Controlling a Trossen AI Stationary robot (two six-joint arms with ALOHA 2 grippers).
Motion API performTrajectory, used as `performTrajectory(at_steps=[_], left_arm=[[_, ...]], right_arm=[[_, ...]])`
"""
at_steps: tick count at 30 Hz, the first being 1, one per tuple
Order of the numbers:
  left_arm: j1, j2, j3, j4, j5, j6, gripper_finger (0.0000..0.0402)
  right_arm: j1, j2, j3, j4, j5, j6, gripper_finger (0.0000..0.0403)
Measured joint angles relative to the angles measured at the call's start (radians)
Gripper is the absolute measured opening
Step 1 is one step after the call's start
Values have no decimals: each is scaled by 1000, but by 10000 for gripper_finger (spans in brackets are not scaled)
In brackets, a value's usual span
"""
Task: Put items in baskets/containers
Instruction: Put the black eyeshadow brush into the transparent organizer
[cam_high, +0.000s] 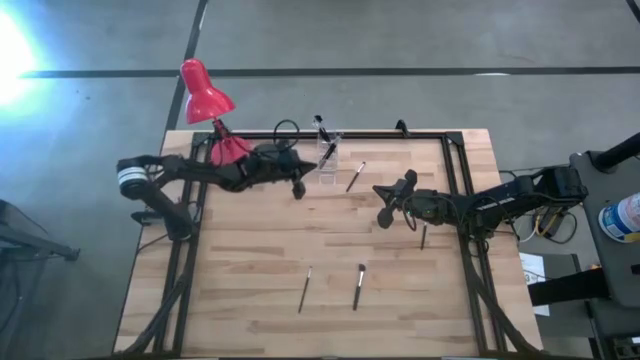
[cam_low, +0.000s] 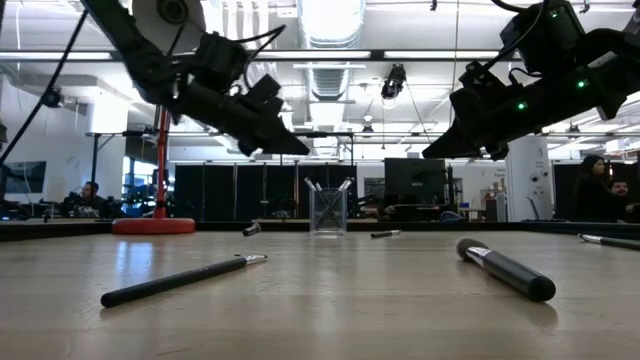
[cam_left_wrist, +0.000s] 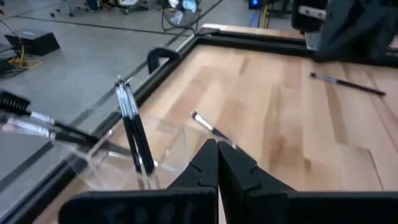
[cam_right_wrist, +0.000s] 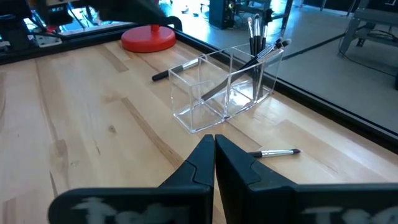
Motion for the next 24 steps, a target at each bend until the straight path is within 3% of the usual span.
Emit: performTrajectory(at_steps=[11, 24], left_arm=[[-124, -129, -172, 2, -34, -19, 0], [-246, -152, -266, -55, -81, -134, 0]], right_arm=[[0, 0, 0, 4, 0, 0, 8], [0, 0, 0, 4, 0, 0, 8]])
